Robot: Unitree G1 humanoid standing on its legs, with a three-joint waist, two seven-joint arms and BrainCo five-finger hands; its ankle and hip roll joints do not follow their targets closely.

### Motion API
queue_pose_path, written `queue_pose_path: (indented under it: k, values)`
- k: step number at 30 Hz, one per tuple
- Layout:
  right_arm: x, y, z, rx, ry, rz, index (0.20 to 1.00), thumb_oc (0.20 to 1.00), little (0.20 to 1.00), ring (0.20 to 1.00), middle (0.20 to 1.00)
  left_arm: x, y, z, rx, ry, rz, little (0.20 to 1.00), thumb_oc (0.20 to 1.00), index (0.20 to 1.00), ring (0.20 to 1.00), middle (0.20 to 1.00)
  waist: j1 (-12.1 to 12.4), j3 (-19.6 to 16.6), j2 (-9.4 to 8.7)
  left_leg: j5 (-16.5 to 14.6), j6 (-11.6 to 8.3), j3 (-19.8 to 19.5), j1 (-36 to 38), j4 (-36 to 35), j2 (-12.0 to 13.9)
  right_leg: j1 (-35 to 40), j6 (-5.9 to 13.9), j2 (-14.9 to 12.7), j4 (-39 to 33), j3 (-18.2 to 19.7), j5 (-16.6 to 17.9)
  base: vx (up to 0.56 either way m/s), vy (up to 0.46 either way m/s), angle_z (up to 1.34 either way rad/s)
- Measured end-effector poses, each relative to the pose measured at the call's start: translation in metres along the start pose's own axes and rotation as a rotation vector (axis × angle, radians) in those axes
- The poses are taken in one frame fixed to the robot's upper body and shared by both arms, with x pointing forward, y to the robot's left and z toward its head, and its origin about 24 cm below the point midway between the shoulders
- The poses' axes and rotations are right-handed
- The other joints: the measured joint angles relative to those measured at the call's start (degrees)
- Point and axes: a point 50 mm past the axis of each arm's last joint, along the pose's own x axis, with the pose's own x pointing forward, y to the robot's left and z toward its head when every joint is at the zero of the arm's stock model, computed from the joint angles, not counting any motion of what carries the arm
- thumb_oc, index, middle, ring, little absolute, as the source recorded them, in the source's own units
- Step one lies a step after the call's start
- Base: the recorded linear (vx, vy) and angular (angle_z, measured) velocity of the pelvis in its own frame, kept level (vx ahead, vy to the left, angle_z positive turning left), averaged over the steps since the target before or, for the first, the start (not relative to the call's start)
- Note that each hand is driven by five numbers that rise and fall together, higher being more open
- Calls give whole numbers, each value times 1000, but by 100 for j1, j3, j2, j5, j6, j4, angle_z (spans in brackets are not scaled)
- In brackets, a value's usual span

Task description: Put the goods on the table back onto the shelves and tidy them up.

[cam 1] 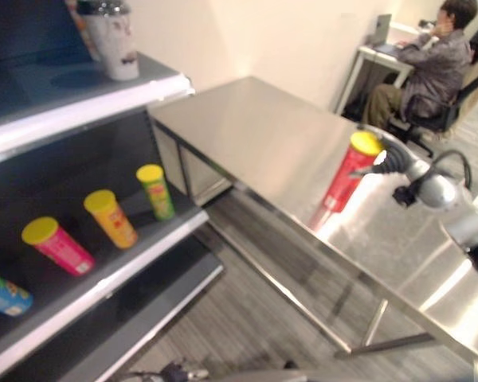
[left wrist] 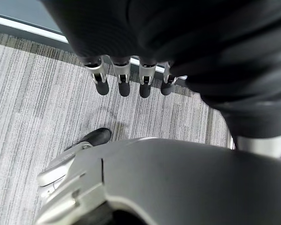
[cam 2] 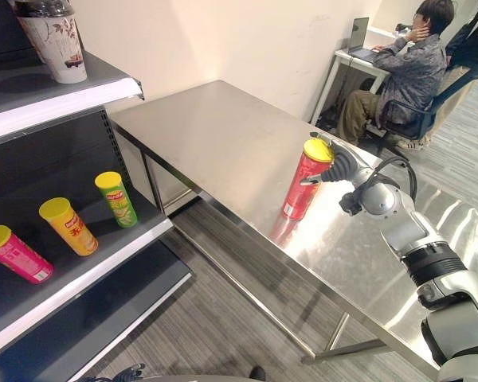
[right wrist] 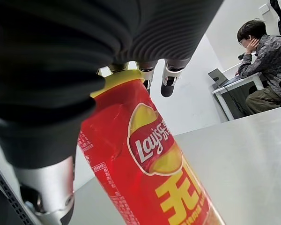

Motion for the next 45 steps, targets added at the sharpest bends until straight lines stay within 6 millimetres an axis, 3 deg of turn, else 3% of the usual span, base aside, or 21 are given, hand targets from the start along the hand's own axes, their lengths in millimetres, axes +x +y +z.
queue_pose_path:
  k: [1, 2, 4, 17, 25, 33, 39, 45]
  values:
    - [0, 0, 0, 0, -1, 0, 573, 573, 573, 573, 573, 0, 0, 0, 0, 0, 0, 1000, 1000, 1000, 1000, 1000, 0, 0, 0, 0, 0, 0, 0, 0, 0, 0, 0, 0, 0, 0, 0, 0, 0, 0]
    - [1, -1, 0, 2, 2, -4, 329, 329, 329, 329, 329, 0, 0, 0, 0, 1, 0, 1000, 1000, 1000, 1000, 1000, 1, 1, -1, 0, 0, 0, 1, 0, 0, 1, 0, -1, 0, 0, 0, 0, 0, 0]
    - [2, -2, 1, -5, -3, -8, 200, 200, 200, 200, 200, 0, 0, 0, 0, 1, 0, 1000, 1000, 1000, 1000, 1000, 0, 1, -2, 0, 0, 2, 5, 0, 0, 2, 0, 0, 0, 3, 0, 0, 0, 0]
    - [10, 10, 14, -48, -44, -45, 200, 200, 200, 200, 200, 0, 0, 0, -1, 2, 3, 1000, 1000, 1000, 1000, 1000, 2, 6, 2, 0, 0, 3, 16, 0, -1, 13, 0, 0, 0, 6, 0, 0, 0, 0]
    - [10, 7, 14, -73, -45, -72, 200, 200, 200, 200, 200, 0, -1, 1, -6, -1, 11, 1000, 1000, 1000, 1000, 1000, 4, 59, 58, 0, 0, 3, 52, 0, 4, 48, -4, -5, -1, 6, -3, 0, 0, 0]
    - [1, -7, 9, -164, -22, -204, 200, 200, 200, 200, 200, 1, -3, 4, -43, -8, 25, 1000, 1000, 1000, 1000, 1000, 53, 130, 157, 1, -1, -5, 54, 0, 6, 54, -10, 0, 0, 0, -5, 0, 0, 0]
    - [-18, -35, 30, -249, -125, -442, 200, 200, 200, 200, 200, 1, -5, 6, -39, -14, 35, 1000, 1000, 1000, 1000, 1000, 67, 168, 228, 1, 0, -22, 78, 0, 5, 92, -23, 2, 1, -23, -13, -1, -2, 1]
    - [-34, -46, 49, -328, -218, -573, 200, 200, 200, 200, 200, 1, -5, 5, -43, -14, 47, 1000, 1000, 1000, 1000, 1000, 46, 168, 230, 1, 1, -10, 108, -1, -4, 111, -22, -1, 0, -5, -14, 0, 0, 0]
